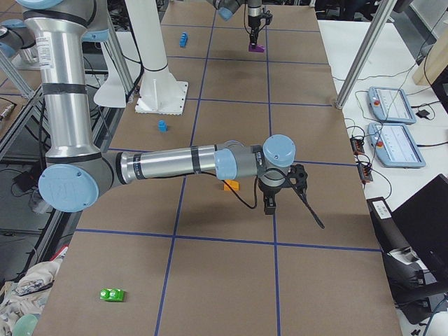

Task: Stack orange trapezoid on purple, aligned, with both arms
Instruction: 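Carry the purple block with the left gripper to the table center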

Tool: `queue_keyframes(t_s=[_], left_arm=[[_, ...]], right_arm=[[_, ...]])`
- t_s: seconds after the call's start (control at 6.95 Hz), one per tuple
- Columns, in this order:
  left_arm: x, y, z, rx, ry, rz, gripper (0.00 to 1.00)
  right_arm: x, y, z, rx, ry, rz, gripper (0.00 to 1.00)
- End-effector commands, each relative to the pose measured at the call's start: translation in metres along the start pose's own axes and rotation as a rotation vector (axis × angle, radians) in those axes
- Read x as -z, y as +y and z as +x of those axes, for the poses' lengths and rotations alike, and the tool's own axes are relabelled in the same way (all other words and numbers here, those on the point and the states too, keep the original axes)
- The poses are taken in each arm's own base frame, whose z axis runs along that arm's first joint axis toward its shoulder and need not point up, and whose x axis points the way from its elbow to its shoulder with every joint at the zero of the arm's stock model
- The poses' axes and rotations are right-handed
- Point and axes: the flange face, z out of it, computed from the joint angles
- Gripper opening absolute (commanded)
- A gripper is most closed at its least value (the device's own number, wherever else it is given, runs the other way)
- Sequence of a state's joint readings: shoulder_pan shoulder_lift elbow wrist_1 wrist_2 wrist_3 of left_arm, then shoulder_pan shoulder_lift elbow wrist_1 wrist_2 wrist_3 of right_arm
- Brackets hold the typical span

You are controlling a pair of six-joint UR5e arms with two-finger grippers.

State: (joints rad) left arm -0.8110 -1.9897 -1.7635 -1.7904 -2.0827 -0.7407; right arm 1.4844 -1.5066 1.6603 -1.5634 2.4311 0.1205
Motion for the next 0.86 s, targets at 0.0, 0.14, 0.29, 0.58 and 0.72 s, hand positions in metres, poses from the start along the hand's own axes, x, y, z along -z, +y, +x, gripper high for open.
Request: queue_keyframes(t_s=[0.0, 0.14, 0.29, 0.58, 0.72], left_arm=[[-0.029, -0.048, 0.132, -0.096, 0.011, 0.036, 0.00], [-0.047, -0.056, 0.185, -0.131, 0.007, 0.040, 0.00], [-0.067, -0.065, 0.227, -0.148, -0.003, 0.031, 0.00], [-0.113, -0.061, 0.267, -0.132, -0.040, 0.030, 0.00], [-0.128, -0.056, 0.270, -0.142, -0.043, 0.032, 0.00]], right_arm=[[-0.001, 0.000, -0.004, 0.006, -0.006, -0.002, 1.00], [-0.005, -0.001, -0.014, 0.025, -0.011, -0.008, 1.00], [-0.014, -0.002, -0.024, 0.042, -0.013, -0.019, 1.00], [-0.025, -0.002, -0.047, 0.022, -0.018, -0.040, 1.00], [-0.025, -0.001, -0.069, 0.002, -0.021, -0.039, 1.00]])
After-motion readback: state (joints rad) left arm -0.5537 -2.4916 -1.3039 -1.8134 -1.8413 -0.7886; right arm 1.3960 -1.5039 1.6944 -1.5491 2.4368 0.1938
